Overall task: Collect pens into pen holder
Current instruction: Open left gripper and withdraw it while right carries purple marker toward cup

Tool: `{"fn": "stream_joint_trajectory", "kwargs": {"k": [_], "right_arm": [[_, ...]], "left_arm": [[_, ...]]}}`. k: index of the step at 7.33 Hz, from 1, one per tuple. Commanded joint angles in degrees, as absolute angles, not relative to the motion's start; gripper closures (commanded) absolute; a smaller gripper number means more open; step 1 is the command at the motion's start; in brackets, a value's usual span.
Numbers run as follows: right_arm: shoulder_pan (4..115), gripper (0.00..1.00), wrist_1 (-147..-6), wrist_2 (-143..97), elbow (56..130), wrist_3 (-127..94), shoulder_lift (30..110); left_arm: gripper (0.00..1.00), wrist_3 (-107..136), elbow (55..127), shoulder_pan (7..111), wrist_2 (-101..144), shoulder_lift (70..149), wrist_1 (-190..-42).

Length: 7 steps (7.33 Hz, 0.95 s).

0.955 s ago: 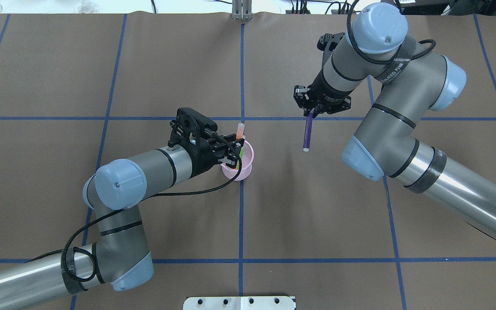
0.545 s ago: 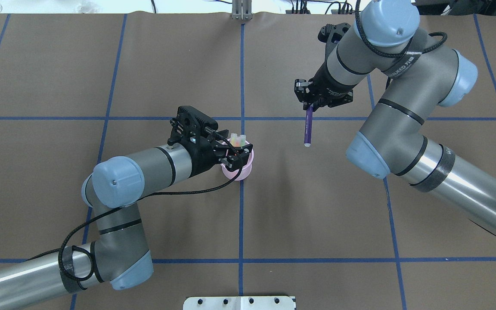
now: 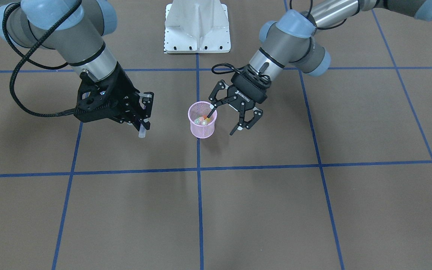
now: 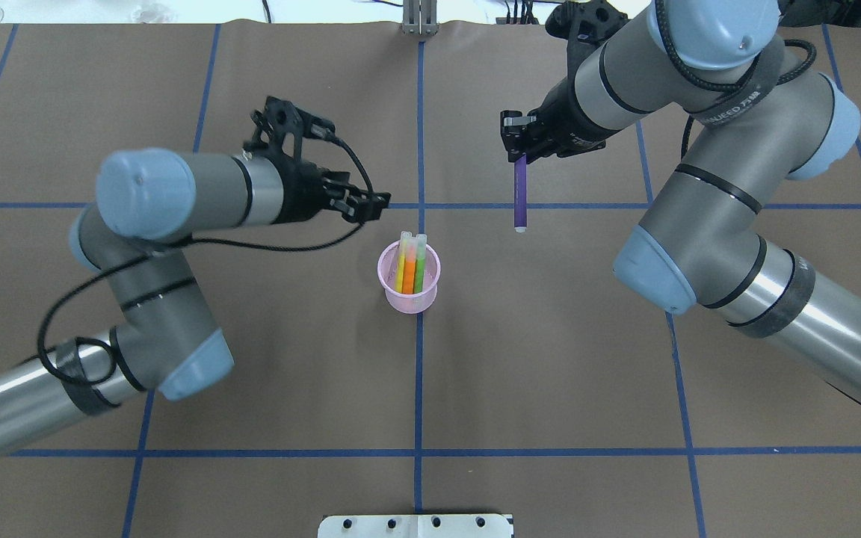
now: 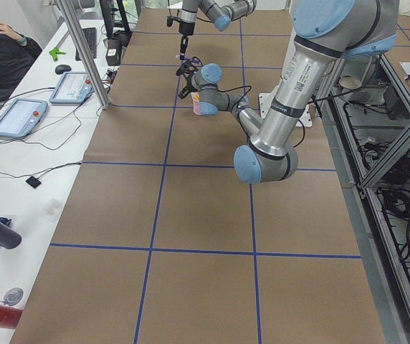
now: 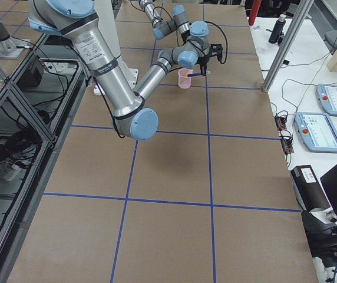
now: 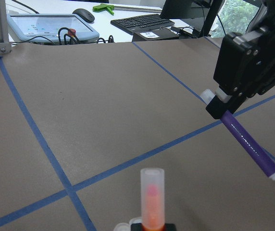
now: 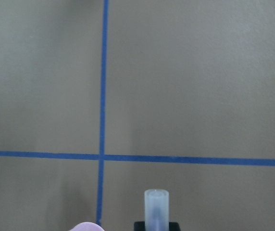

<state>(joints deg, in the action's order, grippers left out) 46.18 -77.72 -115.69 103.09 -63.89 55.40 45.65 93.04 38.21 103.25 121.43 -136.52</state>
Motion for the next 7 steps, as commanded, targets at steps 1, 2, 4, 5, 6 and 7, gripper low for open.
{"fn": "stream_joint_trajectory", "kwargs": {"k": [1,2,4,5,6,7], "right_arm": [[44.6,1.00,-71.3,-107.3,104.7,-63.7,55.6],[41.9,1.00,-66.2,-101.0,104.7,-63.8,55.6],[34.1,1.00,-60.9,-89.2,103.9,-63.8,55.5],[31.9,1.00,-59.3,-86.3,103.7,-63.7,55.5],[30.2,1.00,-58.9,-83.5,103.0,-63.6,55.5],[28.8,1.00,-58.9,-80.5,102.4,-61.8,55.5]], "left_arm": [[0.09,45.4,93.6,50.7,122.1,121.6,-124.9],[0.04,43.2,93.3,54.1,125.0,121.4,-124.5],[0.02,35.8,92.5,58.2,127.9,119.6,-122.3],[0.02,33.5,92.5,59.9,127.9,118.1,-122.2],[0.02,31.0,92.2,61.2,127.8,116.9,-122.2],[0.02,30.2,92.1,62.2,127.4,116.4,-122.1]]}}
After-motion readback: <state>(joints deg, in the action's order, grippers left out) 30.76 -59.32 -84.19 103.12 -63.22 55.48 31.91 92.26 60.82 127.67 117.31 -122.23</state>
